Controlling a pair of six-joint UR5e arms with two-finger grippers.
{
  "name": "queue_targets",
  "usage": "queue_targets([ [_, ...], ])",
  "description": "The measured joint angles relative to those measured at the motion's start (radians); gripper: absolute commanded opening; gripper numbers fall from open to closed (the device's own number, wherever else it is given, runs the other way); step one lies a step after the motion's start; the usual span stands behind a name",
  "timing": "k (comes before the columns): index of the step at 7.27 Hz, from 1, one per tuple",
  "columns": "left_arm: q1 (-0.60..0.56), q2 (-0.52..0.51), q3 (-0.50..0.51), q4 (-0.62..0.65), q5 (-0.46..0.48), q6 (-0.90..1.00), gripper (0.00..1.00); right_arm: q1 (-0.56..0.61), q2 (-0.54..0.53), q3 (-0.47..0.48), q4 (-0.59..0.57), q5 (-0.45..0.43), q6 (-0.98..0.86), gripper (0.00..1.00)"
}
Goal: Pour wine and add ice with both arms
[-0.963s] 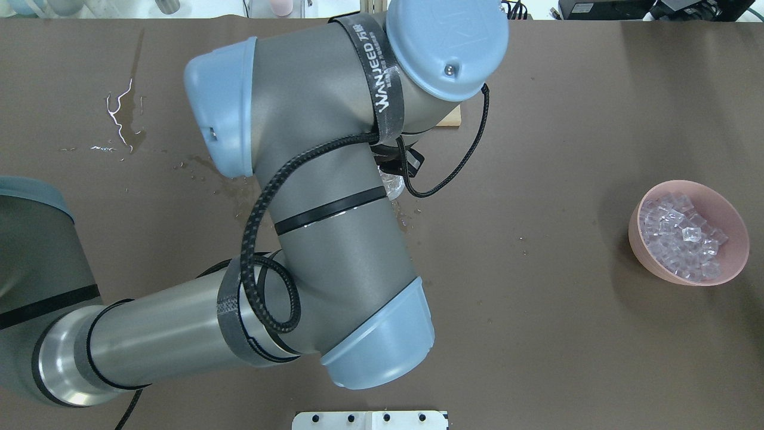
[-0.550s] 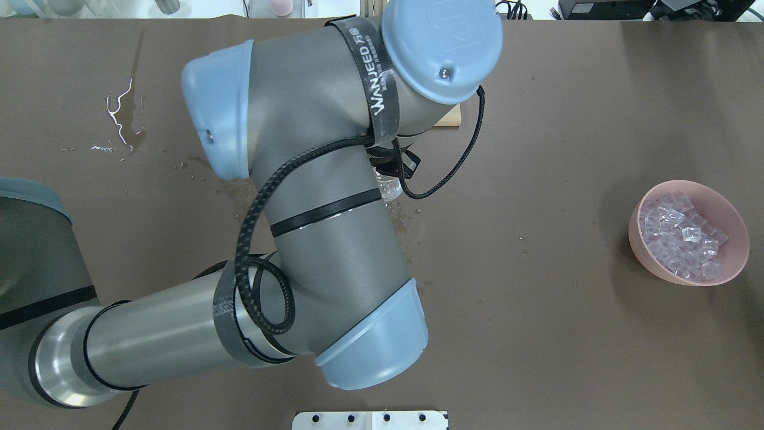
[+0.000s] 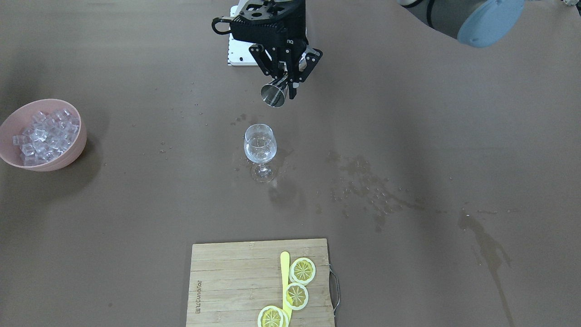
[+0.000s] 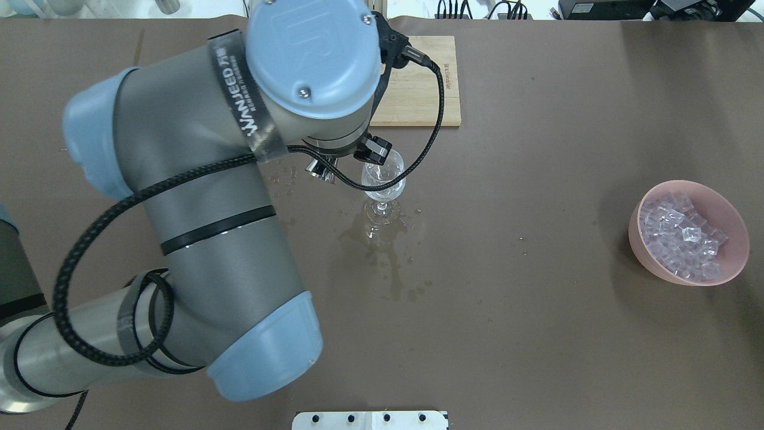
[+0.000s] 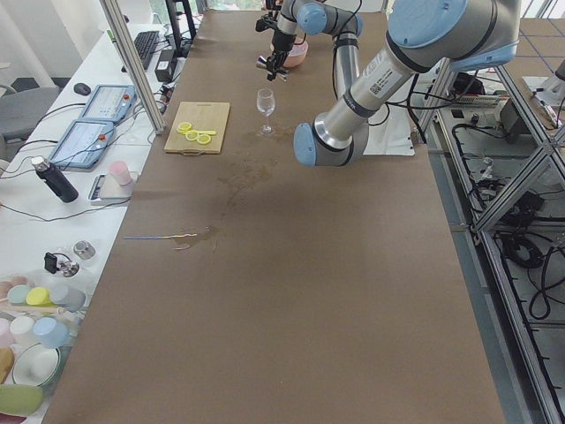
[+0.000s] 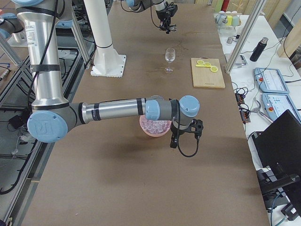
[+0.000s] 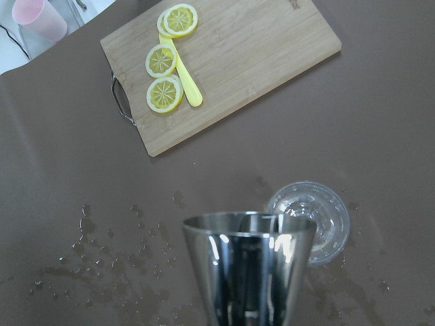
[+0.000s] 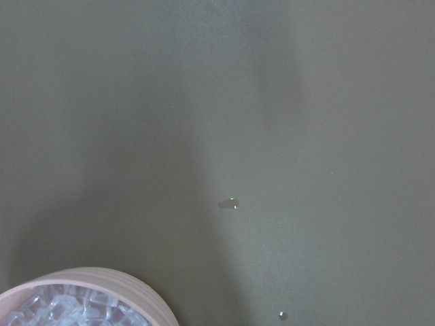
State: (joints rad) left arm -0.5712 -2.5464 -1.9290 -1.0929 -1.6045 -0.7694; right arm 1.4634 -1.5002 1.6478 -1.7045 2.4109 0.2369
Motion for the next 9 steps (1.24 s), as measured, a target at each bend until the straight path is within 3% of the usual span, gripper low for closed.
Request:
queue_targets([
  [3, -0.072, 0.202, -0.090, -0.302, 0.010, -0.100, 0.00, 0.000, 0.002, 0.001, 0.007, 0.000, -0.002, 1.00],
  [5, -0.094, 0.354, -0.133, -0.506, 0.087, -0.223, 0.00, 0.000, 0.004, 0.001, 0.021, -0.001, 0.001, 1.00],
  [7, -0.096, 0.476, -0.152, -0.640, 0.239, -0.389, 0.00, 0.000, 0.005, 0.002, 0.023, -0.001, 0.003, 1.00],
  [9, -0.071, 0.568, -0.163, -0.672, 0.440, -0.561, 0.00, 0.000, 0.007, 0.003, 0.023, -0.001, 0.003, 1.00],
])
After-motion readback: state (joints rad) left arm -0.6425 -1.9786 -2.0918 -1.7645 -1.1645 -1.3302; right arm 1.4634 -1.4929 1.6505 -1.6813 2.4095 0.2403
